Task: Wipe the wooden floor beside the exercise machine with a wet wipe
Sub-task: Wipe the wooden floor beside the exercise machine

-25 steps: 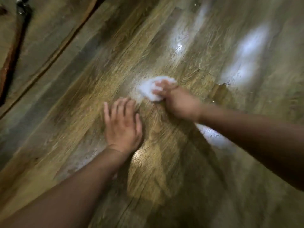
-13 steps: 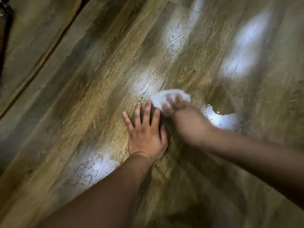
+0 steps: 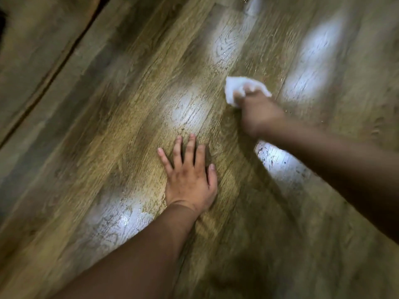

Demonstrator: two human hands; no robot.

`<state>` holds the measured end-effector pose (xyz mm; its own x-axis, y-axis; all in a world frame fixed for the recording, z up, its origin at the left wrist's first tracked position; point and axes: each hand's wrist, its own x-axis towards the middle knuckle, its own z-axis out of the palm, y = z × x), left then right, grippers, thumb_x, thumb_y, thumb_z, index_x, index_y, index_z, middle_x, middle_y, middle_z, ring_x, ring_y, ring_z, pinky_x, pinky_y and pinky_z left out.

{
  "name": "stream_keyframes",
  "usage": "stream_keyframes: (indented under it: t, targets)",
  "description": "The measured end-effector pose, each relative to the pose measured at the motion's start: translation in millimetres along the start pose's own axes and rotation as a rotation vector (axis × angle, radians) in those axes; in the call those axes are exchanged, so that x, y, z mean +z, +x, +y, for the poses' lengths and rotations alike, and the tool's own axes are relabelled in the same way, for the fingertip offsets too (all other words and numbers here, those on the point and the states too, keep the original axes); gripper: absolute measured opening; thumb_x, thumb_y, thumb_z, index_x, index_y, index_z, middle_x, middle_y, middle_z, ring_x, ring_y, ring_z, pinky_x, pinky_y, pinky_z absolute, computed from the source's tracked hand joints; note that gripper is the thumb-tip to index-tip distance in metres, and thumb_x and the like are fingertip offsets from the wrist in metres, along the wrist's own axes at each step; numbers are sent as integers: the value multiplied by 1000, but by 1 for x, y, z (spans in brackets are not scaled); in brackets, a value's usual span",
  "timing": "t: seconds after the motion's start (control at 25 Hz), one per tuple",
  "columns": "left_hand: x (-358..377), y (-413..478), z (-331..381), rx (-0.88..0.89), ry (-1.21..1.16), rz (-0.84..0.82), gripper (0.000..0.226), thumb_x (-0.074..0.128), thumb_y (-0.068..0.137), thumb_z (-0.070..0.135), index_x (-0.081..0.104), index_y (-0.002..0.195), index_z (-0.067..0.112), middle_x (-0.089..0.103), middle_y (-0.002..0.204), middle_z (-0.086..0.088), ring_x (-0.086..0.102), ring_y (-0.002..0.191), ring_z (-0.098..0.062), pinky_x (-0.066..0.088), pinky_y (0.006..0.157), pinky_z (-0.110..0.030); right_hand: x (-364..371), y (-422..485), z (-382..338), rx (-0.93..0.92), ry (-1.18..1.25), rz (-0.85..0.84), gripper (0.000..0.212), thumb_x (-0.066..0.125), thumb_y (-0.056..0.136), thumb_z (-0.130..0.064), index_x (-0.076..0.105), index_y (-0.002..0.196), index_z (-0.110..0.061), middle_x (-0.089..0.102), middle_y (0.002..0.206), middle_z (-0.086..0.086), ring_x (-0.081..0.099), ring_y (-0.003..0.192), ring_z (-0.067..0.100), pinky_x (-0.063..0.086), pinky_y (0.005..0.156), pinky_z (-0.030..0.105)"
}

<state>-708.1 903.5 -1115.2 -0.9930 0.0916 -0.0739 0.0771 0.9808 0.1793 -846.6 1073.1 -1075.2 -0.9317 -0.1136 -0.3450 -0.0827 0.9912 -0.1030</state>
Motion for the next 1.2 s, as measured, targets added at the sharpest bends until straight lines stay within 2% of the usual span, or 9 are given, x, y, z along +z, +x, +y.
stream_keyframes:
  t: [0.12, 0.16, 0.24, 0.36, 0.48, 0.6, 0.84, 1.0, 1.2]
  targets:
    - [0, 1, 0, 13, -22, 12, 54, 36, 89, 41, 48, 134, 14, 36, 155, -11, 22, 146, -38, 9, 112, -71, 35, -100, -41, -291, -37, -200, 58, 9, 99, -21, 5, 156, -8, -4, 164, 19, -4, 151, 41, 19, 120, 54]
    - [1, 1, 0, 19, -25, 9, 54, 35, 89, 41, 48, 134, 13, 35, 155, -11, 22, 146, -38, 9, 113, -71, 34, -113, -43, -312, -69, -271, 57, 9, 101, -18, 4, 156, -7, -6, 164, 17, -4, 151, 39, 20, 120, 54]
    - [0, 1, 0, 15, -11, 2, 56, 34, 89, 41, 47, 137, 14, 33, 157, -10, 19, 147, -37, 6, 113, -70, 22, -96, -25, -260, -77, -212, 55, 27, 102, -10, 14, 155, -8, 3, 165, 15, 9, 151, 36, 27, 118, 52]
    - [-1, 0, 1, -4, -1, -18, 58, 33, 90, 43, 43, 141, 16, 29, 159, -7, 13, 149, -33, 2, 115, -67, -4, -31, 22, 11, -121, -155, 61, 63, 90, -14, 39, 145, -6, 31, 153, 23, 40, 136, 38, 41, 107, 43]
    - [-2, 1, 0, -11, 3, -27, 58, 31, 91, 43, 41, 142, 17, 26, 160, -6, 10, 150, -32, 0, 115, -66, -42, 21, 67, 160, -49, -11, 37, 57, 92, -7, 56, 128, 0, 54, 130, 26, 52, 118, 42, 44, 92, 40]
    - [-2, 0, 0, -9, 11, -29, 60, 28, 92, 44, 40, 143, 16, 25, 161, -6, 9, 150, -32, -1, 115, -66, -67, 45, 89, 206, -47, 24, 39, 54, 91, 5, 53, 129, 0, 56, 128, 28, 57, 113, 45, 49, 94, 44]
    - [-2, 0, 1, -2, 4, -18, 59, 29, 91, 45, 42, 141, 16, 28, 159, -7, 11, 149, -33, -1, 116, -66, -70, 46, 99, 239, -40, 13, 48, 46, 94, 5, 46, 140, -5, 54, 134, 27, 56, 119, 45, 47, 102, 46]
    - [-2, 1, 1, -5, 21, -19, 61, 25, 90, 46, 39, 142, 18, 25, 160, -6, 9, 150, -32, -3, 116, -64, -44, 8, 99, 85, 97, 68, 40, 43, 87, 10, 58, 122, -1, 53, 131, 15, 44, 133, 40, 39, 106, 42]
    - [-1, 0, -1, -9, 20, -5, 60, 25, 90, 46, 40, 141, 18, 26, 160, -6, 9, 150, -31, -3, 117, -64, -4, -53, 91, 53, 83, 35, 54, 41, 93, 2, 46, 143, -16, 28, 159, 14, 27, 145, 34, 26, 115, 37]
